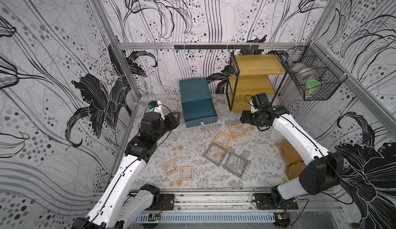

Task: Place the brooch boxes into the drawer by color
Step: Pick up the brooch box from the center of the board.

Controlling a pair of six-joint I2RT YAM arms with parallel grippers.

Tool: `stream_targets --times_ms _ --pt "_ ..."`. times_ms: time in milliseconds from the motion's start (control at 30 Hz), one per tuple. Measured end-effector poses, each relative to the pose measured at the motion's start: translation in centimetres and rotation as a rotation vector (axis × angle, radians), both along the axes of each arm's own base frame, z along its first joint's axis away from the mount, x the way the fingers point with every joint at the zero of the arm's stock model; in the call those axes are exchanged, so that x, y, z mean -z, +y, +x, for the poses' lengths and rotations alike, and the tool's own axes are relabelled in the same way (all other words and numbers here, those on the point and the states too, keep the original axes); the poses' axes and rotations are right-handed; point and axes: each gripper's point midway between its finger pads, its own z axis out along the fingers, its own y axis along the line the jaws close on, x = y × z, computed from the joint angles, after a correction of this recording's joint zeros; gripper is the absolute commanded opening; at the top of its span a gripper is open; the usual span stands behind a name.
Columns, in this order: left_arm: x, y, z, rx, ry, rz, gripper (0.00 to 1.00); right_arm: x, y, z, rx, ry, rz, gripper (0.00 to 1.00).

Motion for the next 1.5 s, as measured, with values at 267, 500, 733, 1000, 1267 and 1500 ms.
stream_targets --times_ms 267,500,733,1000,1267,1500 --pt "2.6 -2.7 -5.1 0.203 0.015 0.029 0.39 3.1 -0.8 -0.4 -0.041 0.039 -0.086 0.73" --pt "4.5 -3.6 -7.6 0.314 0.077 0.069 0.40 6.1 -2.1 0.3 -0.043 0.081 -0.135 0.61" --pt "6.9 -4.0 -9.2 0.353 0.138 0.076 0.40 9.5 -3.1 1.0 -0.045 0.128 -0.167 0.50" --pt "8.4 -5.1 -9.9 0.389 0.181 0.071 0.40 13.6 -3.7 1.8 -0.093 0.198 -0.210 0.39" --pt "8.8 -6.5 -10.3 0.441 0.194 0.081 0.40 15.1 -3.6 2.2 -0.143 0.213 -0.238 0.39" --pt "9.2 -7.6 -10.7 0.481 0.204 0.091 0.40 15.9 -3.3 3.3 -0.155 0.214 -0.239 0.35"
